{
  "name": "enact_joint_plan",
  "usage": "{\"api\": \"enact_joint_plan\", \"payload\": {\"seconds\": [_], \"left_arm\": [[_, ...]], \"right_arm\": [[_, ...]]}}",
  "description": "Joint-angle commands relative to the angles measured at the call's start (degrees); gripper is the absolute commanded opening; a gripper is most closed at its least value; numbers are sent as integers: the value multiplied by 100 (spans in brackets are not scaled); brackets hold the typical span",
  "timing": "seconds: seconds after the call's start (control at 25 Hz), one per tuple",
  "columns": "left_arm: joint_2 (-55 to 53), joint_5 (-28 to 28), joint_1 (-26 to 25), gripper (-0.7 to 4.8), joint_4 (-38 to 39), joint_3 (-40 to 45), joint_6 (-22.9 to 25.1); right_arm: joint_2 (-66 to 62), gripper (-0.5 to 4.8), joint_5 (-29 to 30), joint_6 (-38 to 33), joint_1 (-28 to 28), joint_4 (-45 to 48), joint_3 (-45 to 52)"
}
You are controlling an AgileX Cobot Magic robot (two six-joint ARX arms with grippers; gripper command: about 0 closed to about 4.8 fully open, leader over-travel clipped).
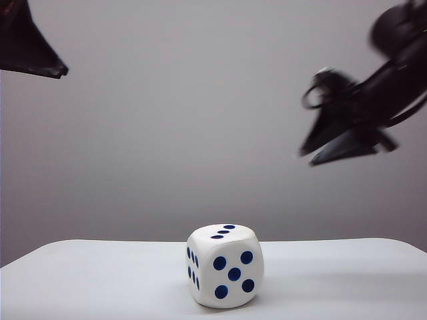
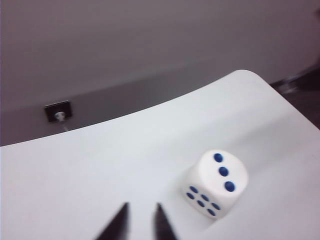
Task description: Pick up the dice on the table and roll the dice.
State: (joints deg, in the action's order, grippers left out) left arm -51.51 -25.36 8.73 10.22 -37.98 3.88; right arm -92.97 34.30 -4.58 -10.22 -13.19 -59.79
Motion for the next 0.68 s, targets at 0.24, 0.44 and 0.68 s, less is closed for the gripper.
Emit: {"api": "enact_joint_plan", "payload": {"seconds": [0.24,0.44,0.68], "left_arm": [[0,544,354,372,-76,-42,26],[0,472,466,349,-76,-42,17],[0,444,518,170,-28,-42,17]], "right_arm": [[-1069,464,13,387,-597,-136,-782],[-1517,464,35,442,-715,-173,-796],[-1799,464,181,444,-1038,-260,-793]]}}
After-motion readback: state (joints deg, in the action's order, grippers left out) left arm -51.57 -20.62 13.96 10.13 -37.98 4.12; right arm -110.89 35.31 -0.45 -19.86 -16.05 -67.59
